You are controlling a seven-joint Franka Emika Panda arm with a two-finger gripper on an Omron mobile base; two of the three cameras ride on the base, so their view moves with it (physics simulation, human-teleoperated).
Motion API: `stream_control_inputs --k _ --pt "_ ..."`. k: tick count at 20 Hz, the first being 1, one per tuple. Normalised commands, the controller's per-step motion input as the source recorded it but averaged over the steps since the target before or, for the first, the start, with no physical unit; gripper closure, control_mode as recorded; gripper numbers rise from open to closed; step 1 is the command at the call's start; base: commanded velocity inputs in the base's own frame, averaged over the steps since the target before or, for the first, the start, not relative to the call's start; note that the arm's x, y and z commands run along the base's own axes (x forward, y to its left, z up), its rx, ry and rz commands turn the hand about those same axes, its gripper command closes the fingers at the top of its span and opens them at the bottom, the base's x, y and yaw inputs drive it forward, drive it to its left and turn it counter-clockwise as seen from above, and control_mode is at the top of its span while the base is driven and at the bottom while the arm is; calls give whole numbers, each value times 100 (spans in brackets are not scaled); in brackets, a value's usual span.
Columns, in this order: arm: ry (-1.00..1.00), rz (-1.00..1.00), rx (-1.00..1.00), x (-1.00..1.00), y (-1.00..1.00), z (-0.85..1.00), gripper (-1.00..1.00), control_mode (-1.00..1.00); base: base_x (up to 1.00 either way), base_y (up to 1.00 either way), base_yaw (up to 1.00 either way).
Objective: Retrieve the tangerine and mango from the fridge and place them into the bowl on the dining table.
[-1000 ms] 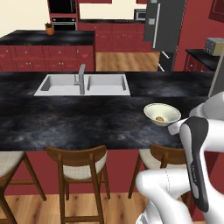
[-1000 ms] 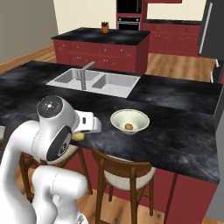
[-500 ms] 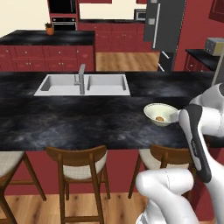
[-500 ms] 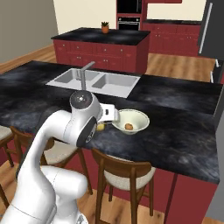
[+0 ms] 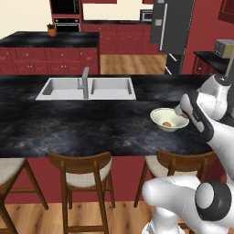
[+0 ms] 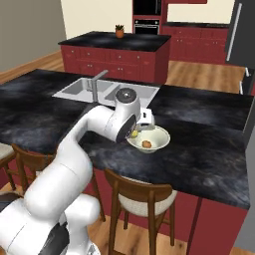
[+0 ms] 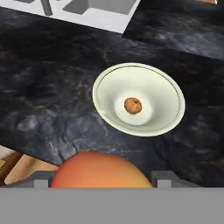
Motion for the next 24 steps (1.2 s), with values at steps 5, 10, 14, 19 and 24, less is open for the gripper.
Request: stream_control_inputs --k 5,10,14,19,24 --pt "7 1 0 94 -16 -38 100 -100 0 0 0" --pt "0 0 0 71 0 -59 100 -100 0 0 0" --pt "0 0 0 64 -3 -60 100 -100 0 0 0" --pt "1 0 0 55 -14 -43 100 -100 0 0 0" --pt "1 0 0 44 -21 -30 100 -100 0 0 0"
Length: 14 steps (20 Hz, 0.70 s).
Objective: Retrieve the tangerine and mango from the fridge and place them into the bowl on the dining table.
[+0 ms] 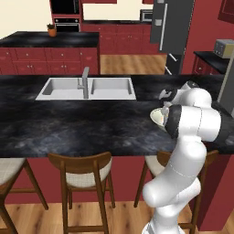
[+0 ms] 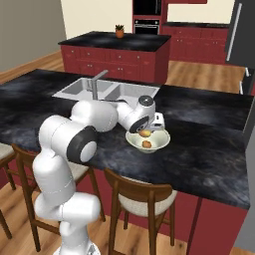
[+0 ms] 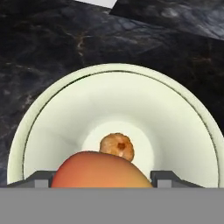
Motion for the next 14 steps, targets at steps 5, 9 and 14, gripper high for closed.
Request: stream_control_inputs --k 5,9,14 --pt "0 0 0 42 -12 -36 100 -100 0 0 0" --pt "1 0 0 22 -2 -31 100 -100 0 0 0" --pt "2 -2 0 1 0 -3 -100 -100 0 0 0"
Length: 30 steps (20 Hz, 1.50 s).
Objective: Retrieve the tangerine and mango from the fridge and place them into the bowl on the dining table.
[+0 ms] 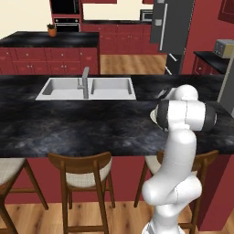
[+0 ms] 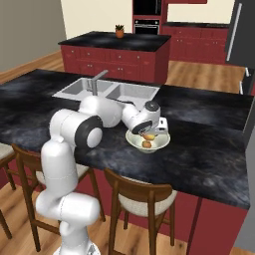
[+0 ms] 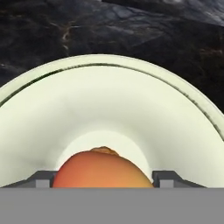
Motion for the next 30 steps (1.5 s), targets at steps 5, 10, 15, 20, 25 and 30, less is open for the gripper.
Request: stream_control_inputs --k 5,10,15,20,25,30 --pt "4 -2 0 10 0 5 -100 -100 0 0 0" --pt "1 0 0 45 6 32 -100 -100 0 0 0" --pt "-1 0 0 -46 0 88 -100 -100 0 0 0" --pt "-2 2 0 -100 2 63 -100 -100 0 0 0" --pt "0 9 -4 -100 24 12 -100 -100 0 0 0" --pt "-11 9 -6 -100 13 42 -100 -100 0 0 0"
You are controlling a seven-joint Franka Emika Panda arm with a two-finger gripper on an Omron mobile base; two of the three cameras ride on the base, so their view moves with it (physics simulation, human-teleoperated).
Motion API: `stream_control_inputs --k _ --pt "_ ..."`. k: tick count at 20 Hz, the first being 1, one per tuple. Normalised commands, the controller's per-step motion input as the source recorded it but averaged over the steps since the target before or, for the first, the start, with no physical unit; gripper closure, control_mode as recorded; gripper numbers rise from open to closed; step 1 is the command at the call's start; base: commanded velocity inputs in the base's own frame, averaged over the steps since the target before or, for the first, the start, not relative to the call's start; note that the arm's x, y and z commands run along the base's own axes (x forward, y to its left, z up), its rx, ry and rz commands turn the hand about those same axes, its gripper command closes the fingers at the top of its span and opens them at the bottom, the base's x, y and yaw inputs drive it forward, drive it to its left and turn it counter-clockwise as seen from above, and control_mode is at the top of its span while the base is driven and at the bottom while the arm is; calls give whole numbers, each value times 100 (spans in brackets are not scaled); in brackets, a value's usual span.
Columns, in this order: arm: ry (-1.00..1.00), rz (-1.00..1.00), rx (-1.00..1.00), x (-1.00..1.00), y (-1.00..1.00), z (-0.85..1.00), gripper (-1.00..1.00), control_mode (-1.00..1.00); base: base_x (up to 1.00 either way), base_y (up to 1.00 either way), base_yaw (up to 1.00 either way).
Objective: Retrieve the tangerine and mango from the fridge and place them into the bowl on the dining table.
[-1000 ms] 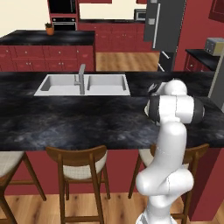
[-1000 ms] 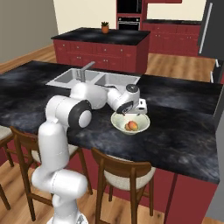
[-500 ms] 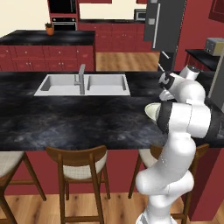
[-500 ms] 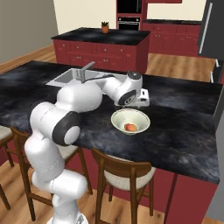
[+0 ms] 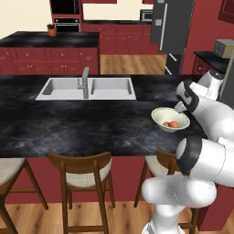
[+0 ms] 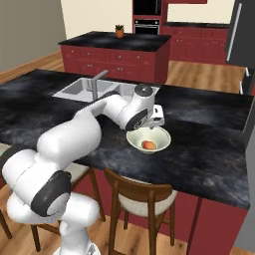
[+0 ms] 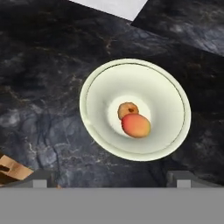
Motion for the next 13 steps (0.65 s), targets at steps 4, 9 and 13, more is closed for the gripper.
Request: stream_control_inputs --k 4,9,13 --pt "-12 2 -2 -100 1 42 -100 -100 0 0 0" --pt "-8 0 0 -100 0 58 -100 -100 0 0 0" --pt "0 0 0 -100 0 57 -100 -100 0 0 0"
